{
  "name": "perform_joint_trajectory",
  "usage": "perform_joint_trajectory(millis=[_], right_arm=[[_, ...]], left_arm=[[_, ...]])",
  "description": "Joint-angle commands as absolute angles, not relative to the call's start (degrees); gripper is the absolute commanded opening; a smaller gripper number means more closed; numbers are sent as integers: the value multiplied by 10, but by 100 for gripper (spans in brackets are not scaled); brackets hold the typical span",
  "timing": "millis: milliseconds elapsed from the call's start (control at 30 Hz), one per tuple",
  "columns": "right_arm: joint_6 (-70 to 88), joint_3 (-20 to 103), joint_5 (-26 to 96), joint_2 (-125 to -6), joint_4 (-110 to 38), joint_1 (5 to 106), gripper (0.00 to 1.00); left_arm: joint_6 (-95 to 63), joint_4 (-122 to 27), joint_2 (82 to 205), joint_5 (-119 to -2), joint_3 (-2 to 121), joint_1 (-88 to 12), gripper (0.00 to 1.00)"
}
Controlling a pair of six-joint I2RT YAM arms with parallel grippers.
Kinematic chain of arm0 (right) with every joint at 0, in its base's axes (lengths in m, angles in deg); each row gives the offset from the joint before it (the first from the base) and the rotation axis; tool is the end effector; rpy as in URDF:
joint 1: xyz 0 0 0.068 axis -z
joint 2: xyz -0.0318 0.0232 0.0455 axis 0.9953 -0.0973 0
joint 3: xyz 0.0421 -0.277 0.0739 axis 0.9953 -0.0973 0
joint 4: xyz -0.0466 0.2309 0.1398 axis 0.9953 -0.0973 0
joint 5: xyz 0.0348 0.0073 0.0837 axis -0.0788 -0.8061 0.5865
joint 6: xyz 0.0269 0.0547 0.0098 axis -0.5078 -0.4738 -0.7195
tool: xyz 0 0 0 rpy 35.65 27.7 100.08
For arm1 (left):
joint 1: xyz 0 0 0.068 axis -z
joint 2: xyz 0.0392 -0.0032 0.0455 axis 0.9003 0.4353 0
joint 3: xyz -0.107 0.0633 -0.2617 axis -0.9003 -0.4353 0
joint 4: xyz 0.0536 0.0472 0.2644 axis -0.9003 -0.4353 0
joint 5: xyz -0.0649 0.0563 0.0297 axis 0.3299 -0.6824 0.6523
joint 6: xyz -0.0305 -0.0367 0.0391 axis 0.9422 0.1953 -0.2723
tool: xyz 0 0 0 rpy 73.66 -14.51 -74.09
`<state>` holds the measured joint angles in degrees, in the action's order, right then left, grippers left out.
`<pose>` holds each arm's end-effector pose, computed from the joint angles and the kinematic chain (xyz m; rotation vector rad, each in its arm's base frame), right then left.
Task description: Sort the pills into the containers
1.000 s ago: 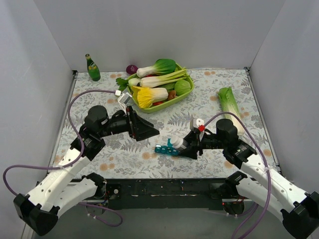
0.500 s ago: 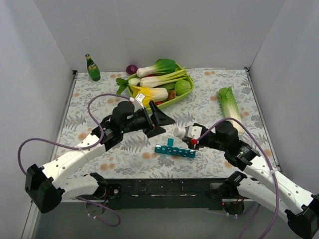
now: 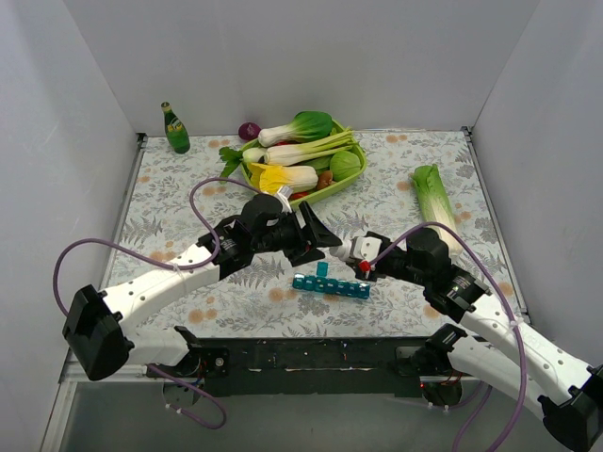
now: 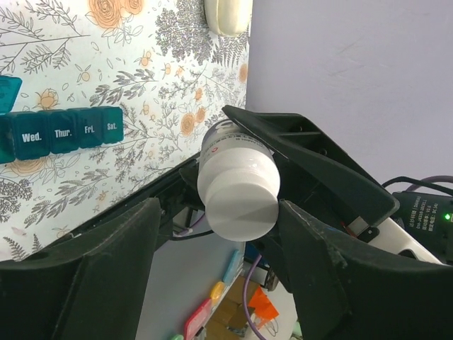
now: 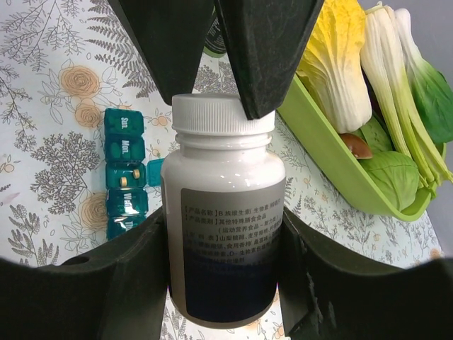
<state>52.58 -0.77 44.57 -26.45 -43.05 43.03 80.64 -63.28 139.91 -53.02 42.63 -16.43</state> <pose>0.1319 0.1346 0.2889 -1.3256 1.2950 0.3320 0.1911 -0.2295 0.3068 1.1568 -2.4145 1.5892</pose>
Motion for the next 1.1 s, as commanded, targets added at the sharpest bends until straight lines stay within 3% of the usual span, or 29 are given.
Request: perform_joint_trajectory(millis=[0,167,433,533,733,900,1067], right_arm=[[516,6,447,-264,-408,427,1],[504,6,449,-263,-407,427,1],[451,13,464,-269,-410,432,2],[415,21,488,-273,-413,442,1],[327,26,584,-281,-412,464,1],[259,19,713,-289,-394,479,1],[157,-6,829,-295,-337,484,1]], left_arm=[[796,-633,1401,-536,455,-159,65],[795,-615,1410,-515,451,-158,52],[781,-581,1410,-466,432,-158,18],[760,-565,1399,-450,419,-158,11],[665,-541,1393,-411,403,-158,6],[527,-533,1429,-239,426,-158,6],[267,-702,1503,-124,530,-158,5]])
